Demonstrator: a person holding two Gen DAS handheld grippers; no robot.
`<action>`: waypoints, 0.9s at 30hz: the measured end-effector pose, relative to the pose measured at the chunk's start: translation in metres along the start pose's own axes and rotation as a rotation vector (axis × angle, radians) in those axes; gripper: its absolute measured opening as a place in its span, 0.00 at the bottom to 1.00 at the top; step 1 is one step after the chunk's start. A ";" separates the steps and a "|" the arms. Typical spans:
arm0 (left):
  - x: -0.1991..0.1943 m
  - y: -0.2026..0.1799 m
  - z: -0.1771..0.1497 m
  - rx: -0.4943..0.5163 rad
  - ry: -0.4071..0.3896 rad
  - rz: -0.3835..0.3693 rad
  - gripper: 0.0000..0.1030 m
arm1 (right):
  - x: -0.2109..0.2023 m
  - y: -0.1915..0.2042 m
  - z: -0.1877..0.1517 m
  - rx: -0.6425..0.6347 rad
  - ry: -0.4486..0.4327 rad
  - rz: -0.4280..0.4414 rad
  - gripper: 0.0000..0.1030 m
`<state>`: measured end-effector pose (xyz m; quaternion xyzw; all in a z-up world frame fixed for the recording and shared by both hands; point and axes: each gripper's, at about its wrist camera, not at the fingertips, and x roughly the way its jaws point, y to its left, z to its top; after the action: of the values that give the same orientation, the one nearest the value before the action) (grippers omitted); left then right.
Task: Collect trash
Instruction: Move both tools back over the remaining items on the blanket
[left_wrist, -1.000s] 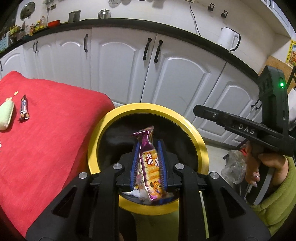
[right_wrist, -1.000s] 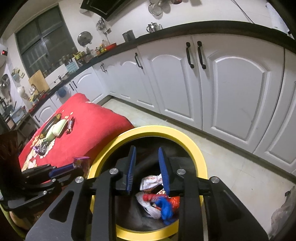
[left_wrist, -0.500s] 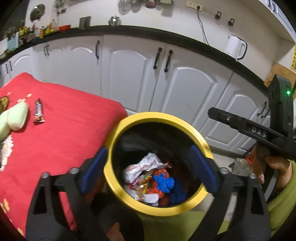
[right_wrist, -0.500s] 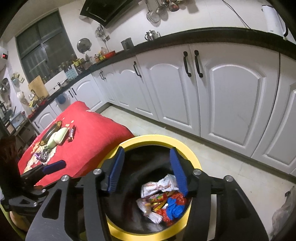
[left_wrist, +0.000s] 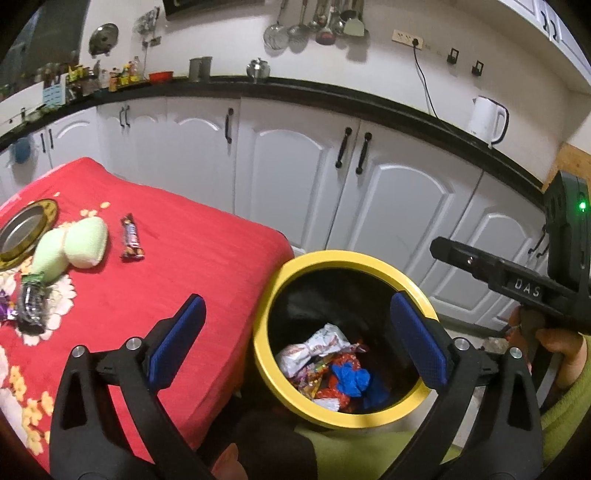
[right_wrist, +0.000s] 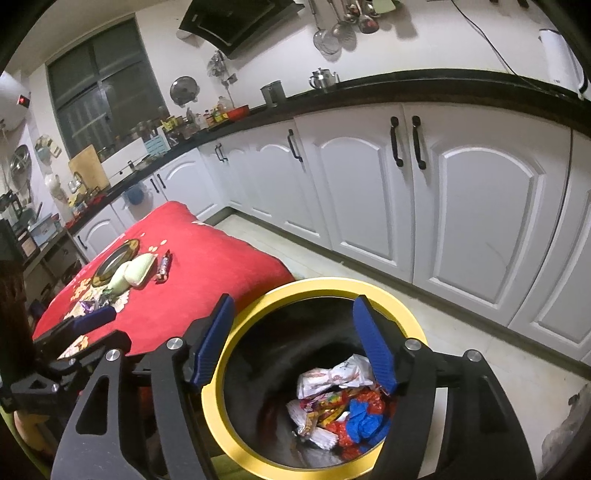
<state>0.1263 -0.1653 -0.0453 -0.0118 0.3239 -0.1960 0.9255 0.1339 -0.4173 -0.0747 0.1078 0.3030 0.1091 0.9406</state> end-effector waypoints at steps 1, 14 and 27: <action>-0.003 0.002 0.000 -0.004 -0.008 0.007 0.89 | 0.000 0.003 0.000 -0.004 -0.001 0.002 0.63; -0.036 0.047 0.005 -0.071 -0.082 0.091 0.89 | 0.006 0.049 0.001 -0.074 0.008 0.056 0.63; -0.072 0.108 0.006 -0.125 -0.132 0.208 0.89 | 0.018 0.115 0.007 -0.177 0.024 0.143 0.63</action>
<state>0.1168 -0.0391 -0.0141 -0.0487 0.2735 -0.0774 0.9575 0.1360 -0.3042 -0.0485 0.0442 0.2948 0.2037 0.9325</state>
